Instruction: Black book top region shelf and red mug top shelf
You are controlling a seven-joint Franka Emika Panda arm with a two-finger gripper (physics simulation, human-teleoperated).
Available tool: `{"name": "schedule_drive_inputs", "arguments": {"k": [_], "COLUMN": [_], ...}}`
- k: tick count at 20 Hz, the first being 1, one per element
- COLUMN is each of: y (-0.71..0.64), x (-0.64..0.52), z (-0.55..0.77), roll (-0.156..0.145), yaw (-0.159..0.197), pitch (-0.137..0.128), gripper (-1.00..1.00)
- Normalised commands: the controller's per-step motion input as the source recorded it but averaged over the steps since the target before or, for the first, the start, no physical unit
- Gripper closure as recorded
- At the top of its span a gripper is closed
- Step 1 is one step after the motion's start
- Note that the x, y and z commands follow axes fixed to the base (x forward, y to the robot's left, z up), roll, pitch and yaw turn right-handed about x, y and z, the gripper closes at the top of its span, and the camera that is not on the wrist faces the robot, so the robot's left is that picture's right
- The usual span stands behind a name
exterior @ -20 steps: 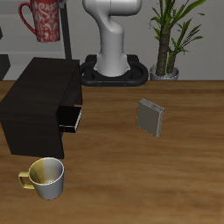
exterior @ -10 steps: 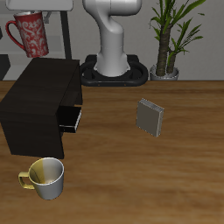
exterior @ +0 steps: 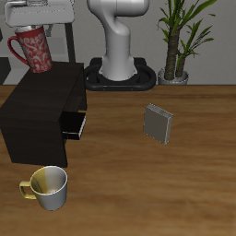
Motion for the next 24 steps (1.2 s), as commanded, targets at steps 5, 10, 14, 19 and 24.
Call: {"name": "schedule_drive_inputs", "arguments": {"k": [5,10,14,19,24], "y": [-0.04,-0.1,0.05,0.02,0.0], "x": [0.04,0.12,0.11,0.03,0.01], "z": [-0.19,-0.27,-0.22,-0.09,-0.01], "roll": [0.012,-0.052,0.01,-0.014,-0.008], "yaw": [-0.027,0.0,-0.016,-0.008,-0.001], "pitch": [0.015,0.035,0.039,0.015,0.001], "gripper": [1.0,1.0,-1.0,-1.0,-1.0]}}
